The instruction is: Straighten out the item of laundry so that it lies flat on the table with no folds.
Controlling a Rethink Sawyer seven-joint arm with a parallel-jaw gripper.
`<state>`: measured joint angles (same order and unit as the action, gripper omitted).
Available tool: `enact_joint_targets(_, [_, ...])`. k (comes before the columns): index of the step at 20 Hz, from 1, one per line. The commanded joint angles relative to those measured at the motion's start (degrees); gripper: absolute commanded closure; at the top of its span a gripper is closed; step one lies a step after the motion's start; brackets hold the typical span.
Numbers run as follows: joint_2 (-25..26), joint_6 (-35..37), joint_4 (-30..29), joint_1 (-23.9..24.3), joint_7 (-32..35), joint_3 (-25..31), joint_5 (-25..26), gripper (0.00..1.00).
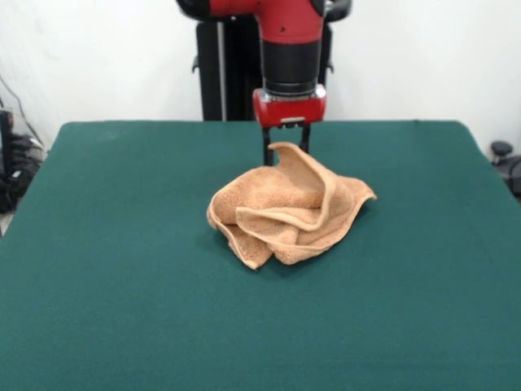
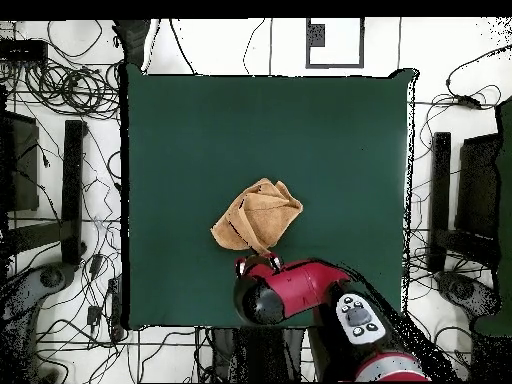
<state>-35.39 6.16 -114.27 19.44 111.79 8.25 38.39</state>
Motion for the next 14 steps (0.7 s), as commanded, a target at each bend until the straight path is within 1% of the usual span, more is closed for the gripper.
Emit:
enact_joint_targets(1, [0.38, 2.55, -0.07, -1.11, 5.05, 3.99, -3.10, 0.00])
enact_joint_targets(8, [3.00, 0.60, 1.67, -1.66, 5.09, 3.20, -2.08, 0.00])
enact_joint_targets(14, [3.83, 0.19, 1.90, -1.46, 5.36, 3.24, -2.25, 0.00])
